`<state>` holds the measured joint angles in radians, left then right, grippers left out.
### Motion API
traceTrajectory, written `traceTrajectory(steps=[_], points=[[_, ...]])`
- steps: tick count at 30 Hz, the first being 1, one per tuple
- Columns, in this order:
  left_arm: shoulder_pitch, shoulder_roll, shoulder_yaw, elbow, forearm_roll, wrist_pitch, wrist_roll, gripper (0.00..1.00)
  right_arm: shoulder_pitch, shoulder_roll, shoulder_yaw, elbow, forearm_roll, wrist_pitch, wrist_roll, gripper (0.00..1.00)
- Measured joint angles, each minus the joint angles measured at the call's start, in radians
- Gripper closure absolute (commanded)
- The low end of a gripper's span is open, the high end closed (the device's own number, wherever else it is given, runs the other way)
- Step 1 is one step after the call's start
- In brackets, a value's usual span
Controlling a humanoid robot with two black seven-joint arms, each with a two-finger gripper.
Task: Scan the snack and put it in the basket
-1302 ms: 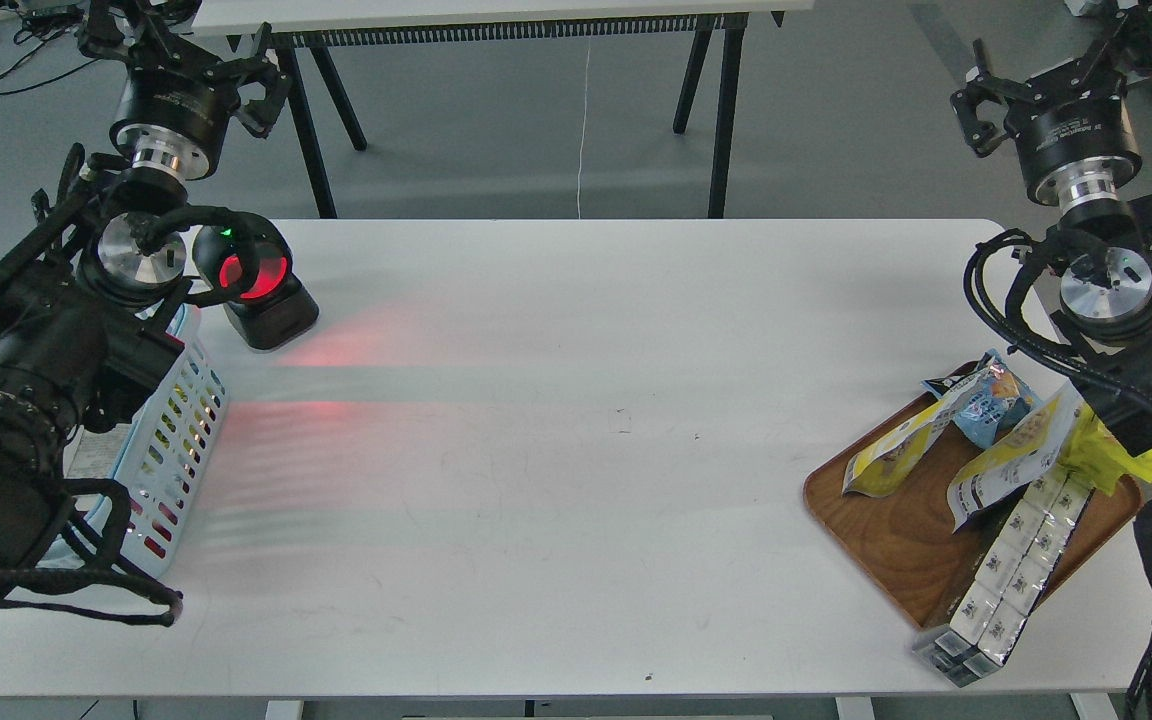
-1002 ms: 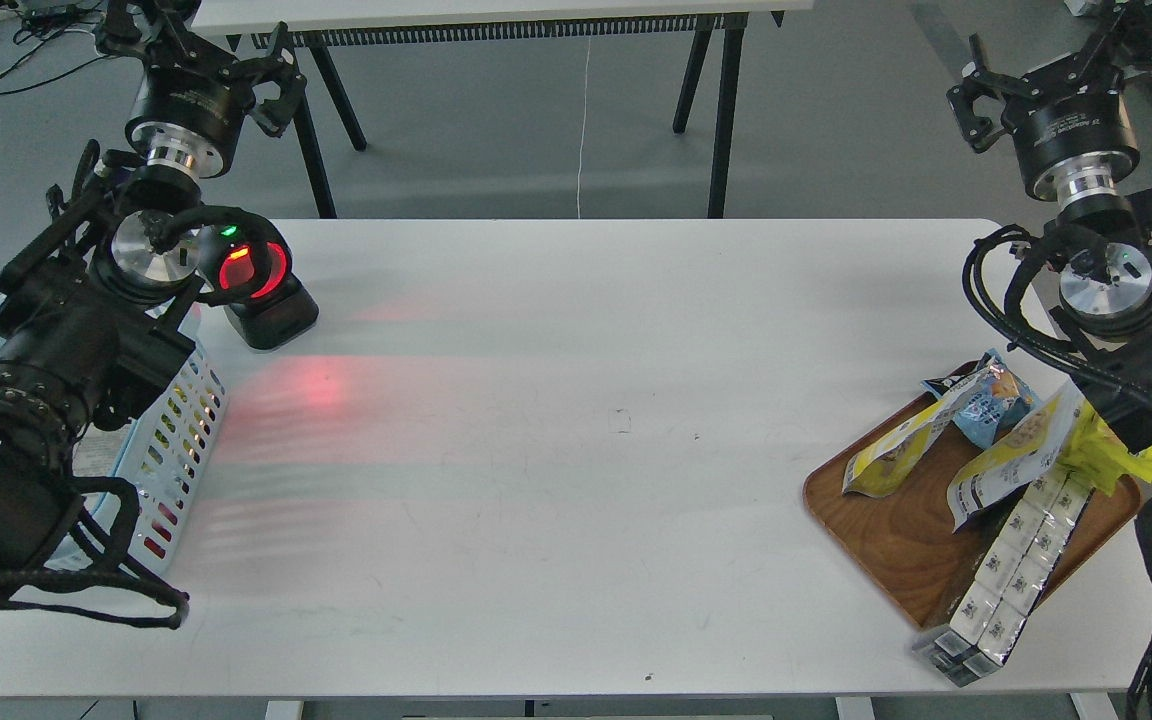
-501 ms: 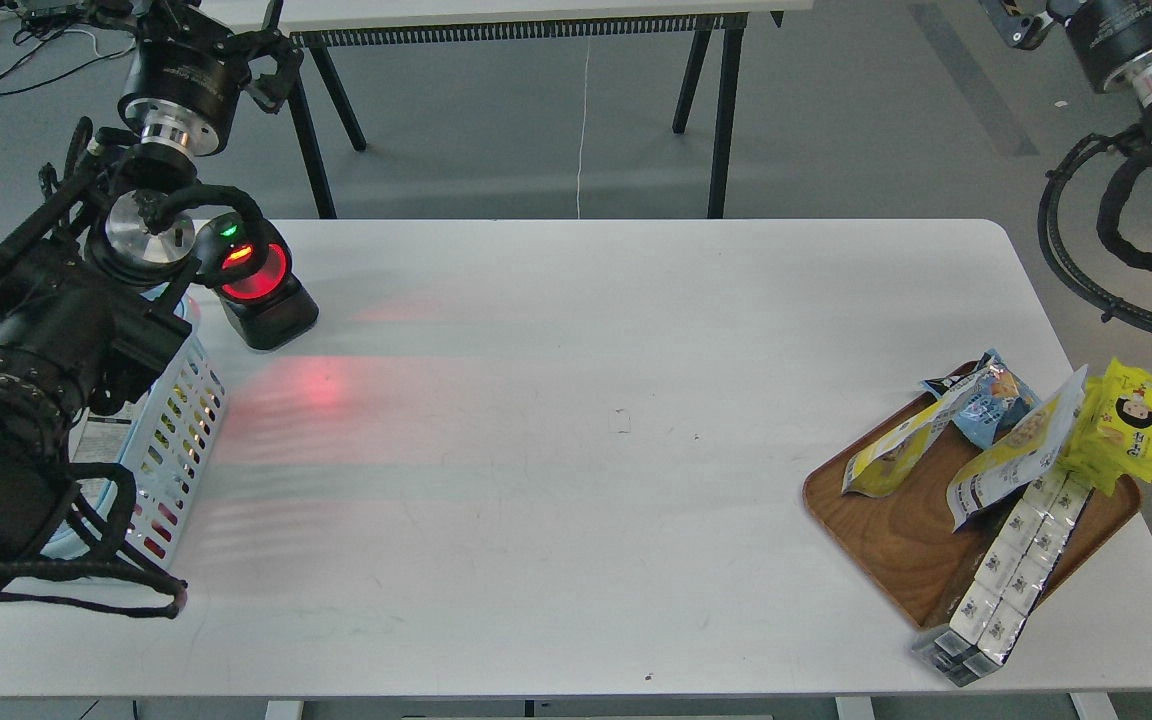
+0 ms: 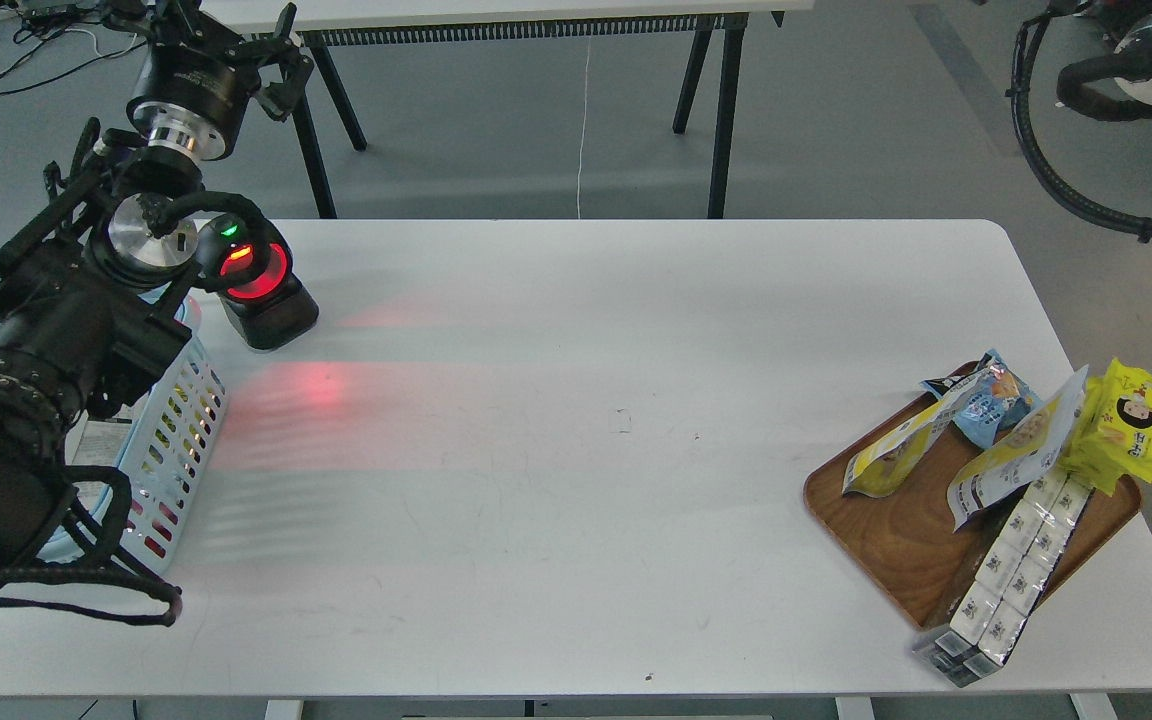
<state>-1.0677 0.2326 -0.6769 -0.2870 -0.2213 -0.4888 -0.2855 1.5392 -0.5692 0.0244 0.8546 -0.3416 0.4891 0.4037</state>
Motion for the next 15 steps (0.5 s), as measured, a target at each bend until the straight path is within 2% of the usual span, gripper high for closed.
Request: traceTrajectory(steps=[7,15], points=[[-0.005,-0.008,-0.005,0.000,-0.004,0.000,-0.007,0.00,0.023,-0.093,-0.025,0.242,-0.355,0.000,0.024,0.02],[-0.014,-0.016,-0.007,-0.004,-0.006,0.000,-0.007,0.00,0.125,-0.092,-0.117,0.408,-0.718,-0.001,0.082,0.02]])
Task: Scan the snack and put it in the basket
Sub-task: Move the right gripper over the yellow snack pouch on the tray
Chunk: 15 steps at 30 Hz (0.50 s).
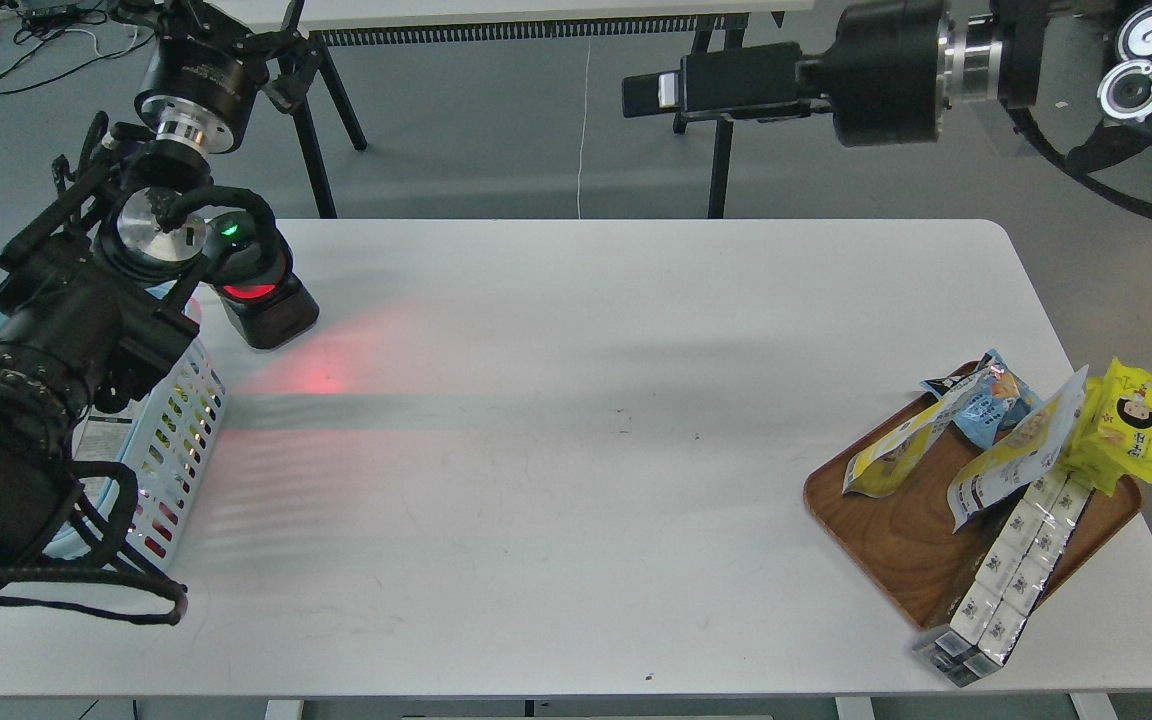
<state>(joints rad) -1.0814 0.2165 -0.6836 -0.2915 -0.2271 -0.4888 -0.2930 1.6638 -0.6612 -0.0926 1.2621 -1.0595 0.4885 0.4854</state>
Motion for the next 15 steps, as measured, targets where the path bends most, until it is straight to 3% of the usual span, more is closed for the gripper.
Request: traceTrajectory(steps=[9,15], points=[[-0.010,0.003,-0.001,0.000,-0.001,0.000,-0.002,0.00,0.131,0.114,-0.182,0.135,-0.452,0.000,0.004,0.02],[-0.010,0.004,-0.001,0.000,-0.003,0.000,-0.002,0.00,0.193,0.130,-0.265,0.263,-0.626,0.000,0.003,0.01]])
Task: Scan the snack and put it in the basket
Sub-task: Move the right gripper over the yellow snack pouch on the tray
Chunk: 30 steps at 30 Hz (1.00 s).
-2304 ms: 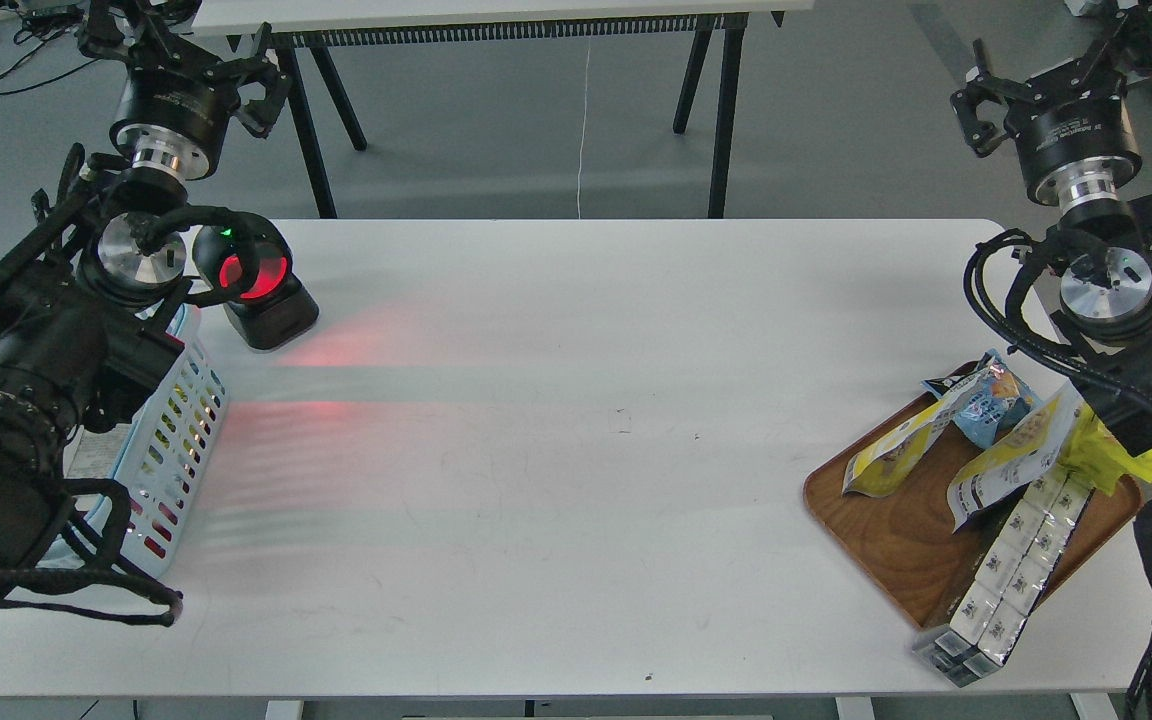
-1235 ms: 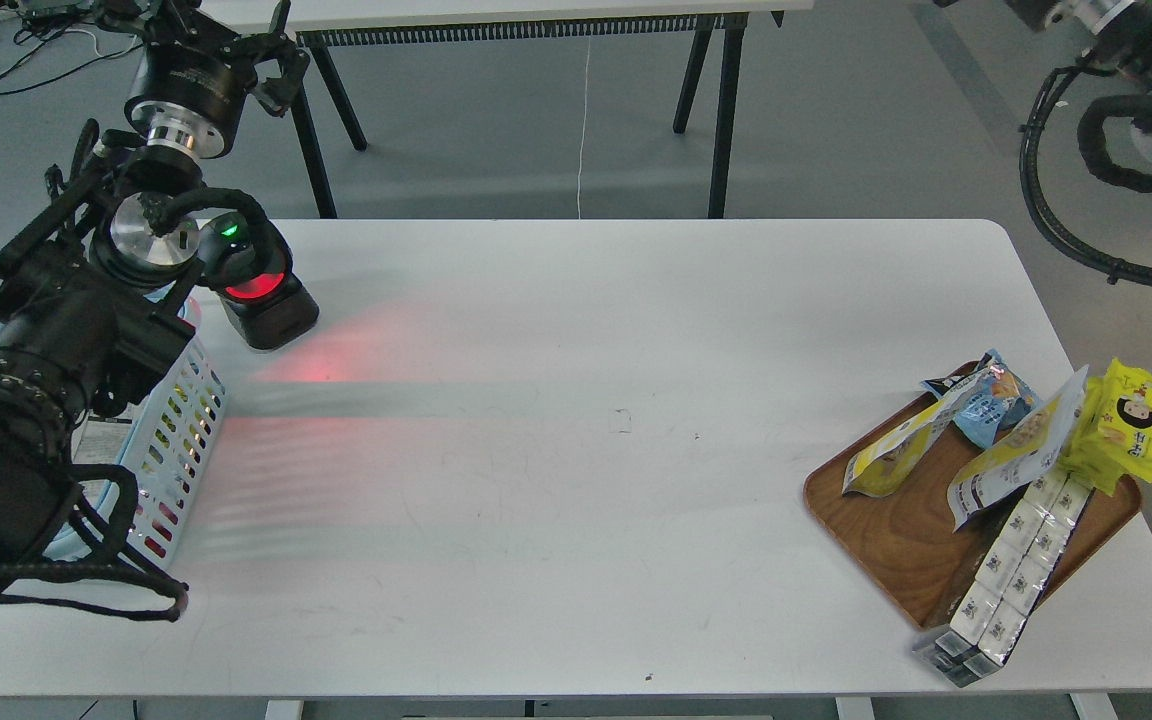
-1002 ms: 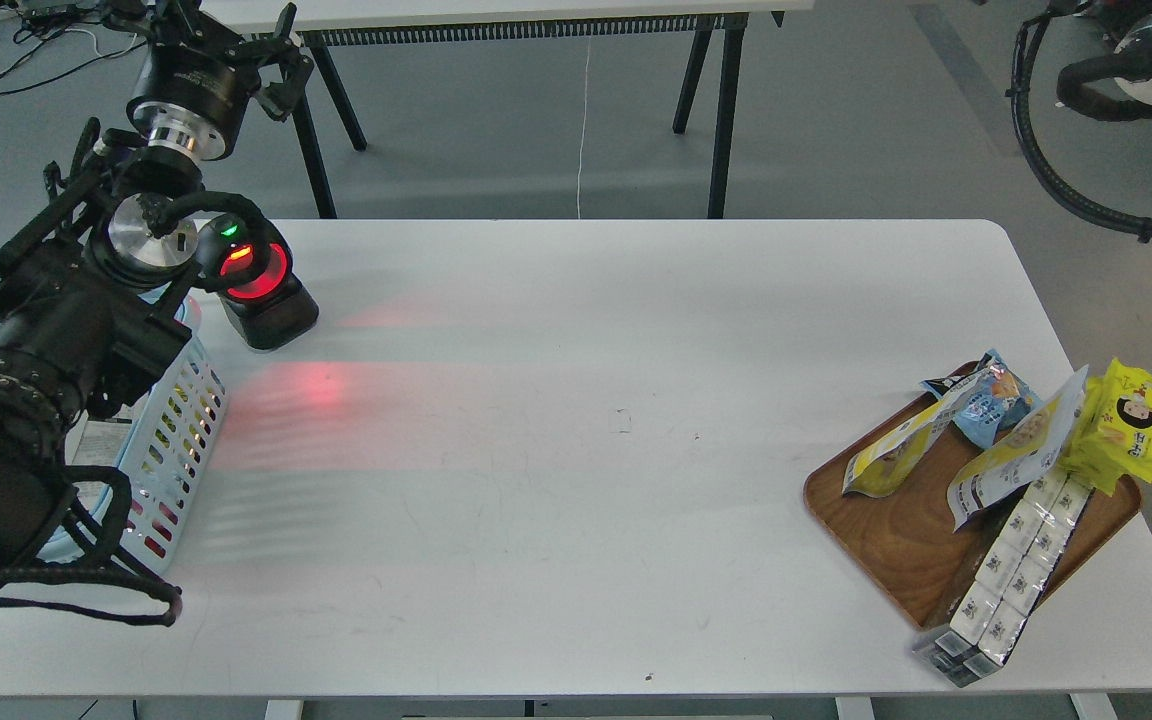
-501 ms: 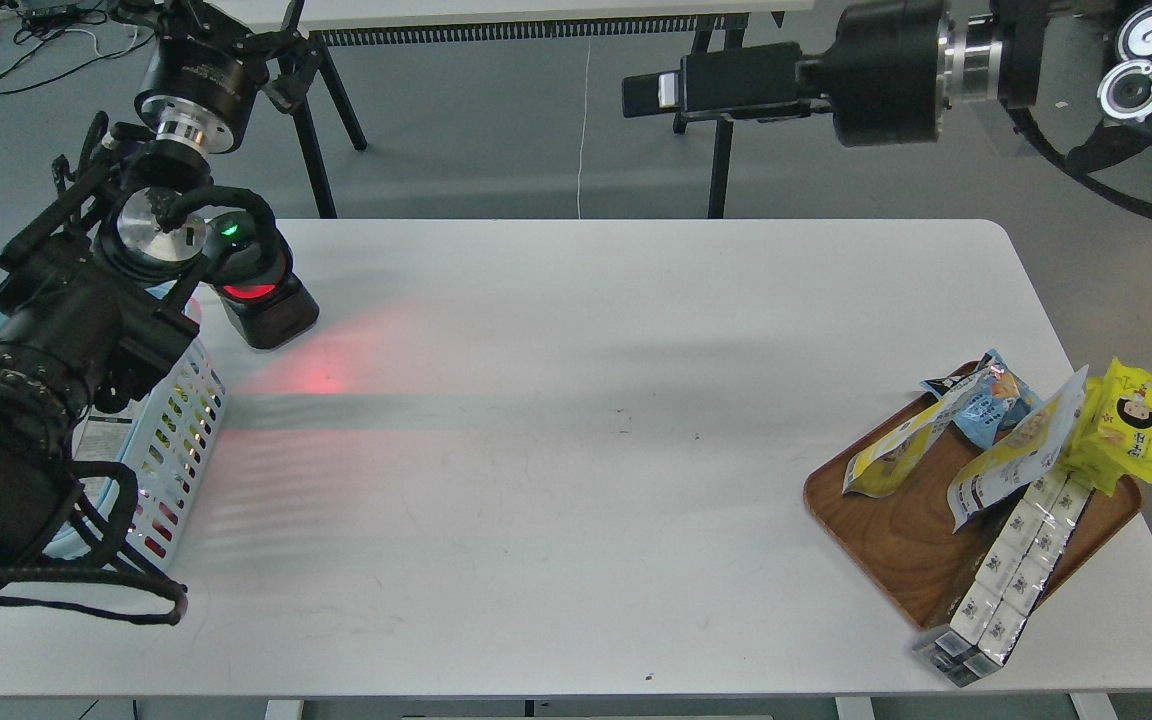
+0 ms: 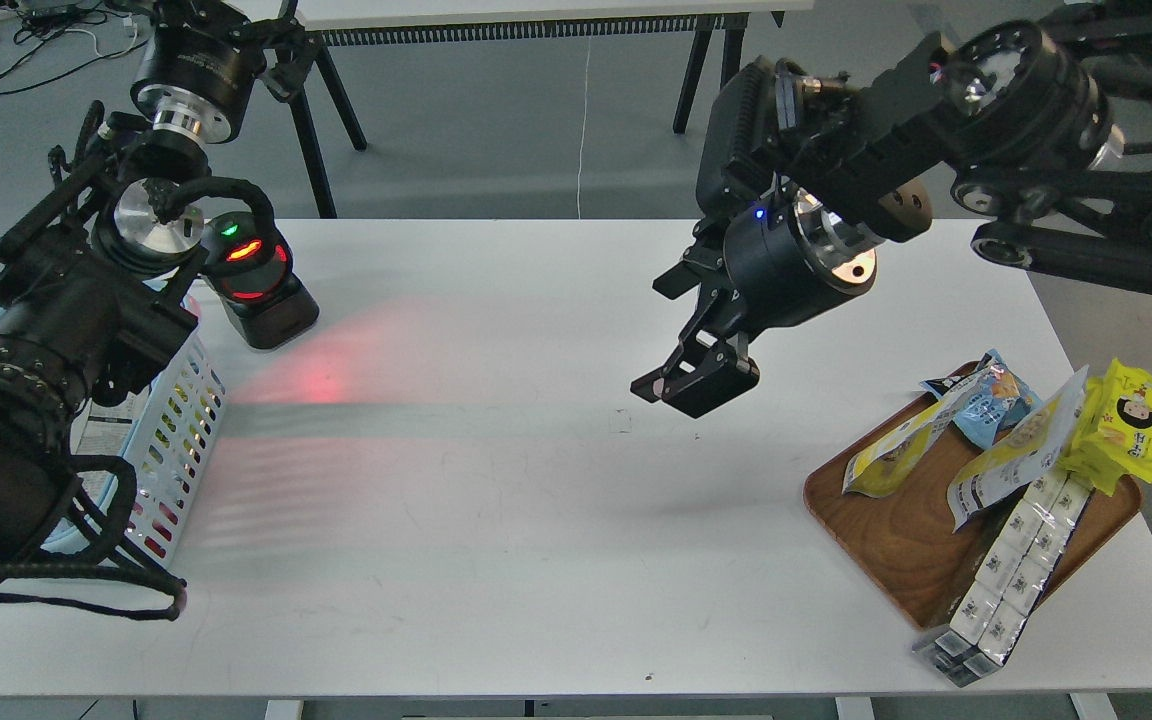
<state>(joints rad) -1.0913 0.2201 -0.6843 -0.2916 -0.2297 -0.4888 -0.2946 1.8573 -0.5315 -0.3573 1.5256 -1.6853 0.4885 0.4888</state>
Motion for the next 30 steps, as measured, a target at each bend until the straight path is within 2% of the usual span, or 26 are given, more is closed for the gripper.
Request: traceTrajectory(steps=[4,7,13,30], points=[[0.002,0.001,0.000,0.000,0.000,0.000,-0.014,0.00,0.045,-0.013,-0.034,0.093,-0.080,0.000,0.000,0.01],[0.003,0.003,0.001,0.000,-0.001,0.000,-0.034,0.00,0.050,-0.042,-0.066,0.117,-0.190,0.000,0.000,0.01],[0.003,0.005,0.004,0.000,-0.001,0.000,-0.040,0.00,0.029,-0.116,-0.159,0.154,-0.427,0.000,0.000,0.02],[0.008,0.008,0.010,0.002,0.001,0.000,-0.040,0.00,-0.184,-0.277,-0.185,0.162,-0.496,0.000,0.000,0.03]])
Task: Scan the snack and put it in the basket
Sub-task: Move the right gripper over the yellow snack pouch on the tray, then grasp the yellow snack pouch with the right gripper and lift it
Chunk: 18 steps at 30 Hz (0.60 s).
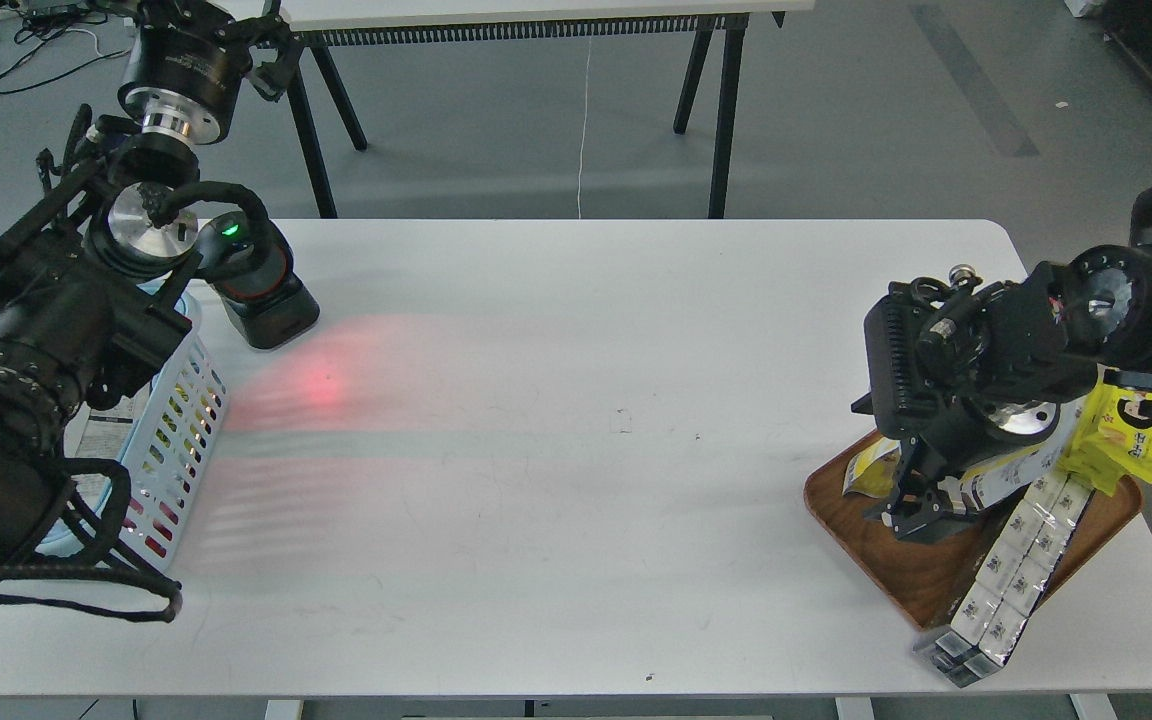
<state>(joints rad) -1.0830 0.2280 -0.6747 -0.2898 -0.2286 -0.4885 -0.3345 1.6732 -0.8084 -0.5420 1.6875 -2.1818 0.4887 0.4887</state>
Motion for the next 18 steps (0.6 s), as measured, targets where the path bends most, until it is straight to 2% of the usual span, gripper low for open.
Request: traceTrajectory(steps=[10,14,18], points=[[0.003,-0.007,0.001,0.000,0.000,0.000,-0.001,0.00,-0.043,-0.018,0.005,-0.123,0.000,0.000,0.000,0.10],[0.003,-0.006,0.003,0.000,0.001,0.000,-0.001,0.00,-0.052,-0.005,0.008,-0.169,0.000,0.000,0.000,0.31],[0.001,0.000,0.005,0.002,0.002,0.000,-0.001,0.00,-0.066,0.016,0.008,-0.214,0.000,0.000,0.000,0.43]])
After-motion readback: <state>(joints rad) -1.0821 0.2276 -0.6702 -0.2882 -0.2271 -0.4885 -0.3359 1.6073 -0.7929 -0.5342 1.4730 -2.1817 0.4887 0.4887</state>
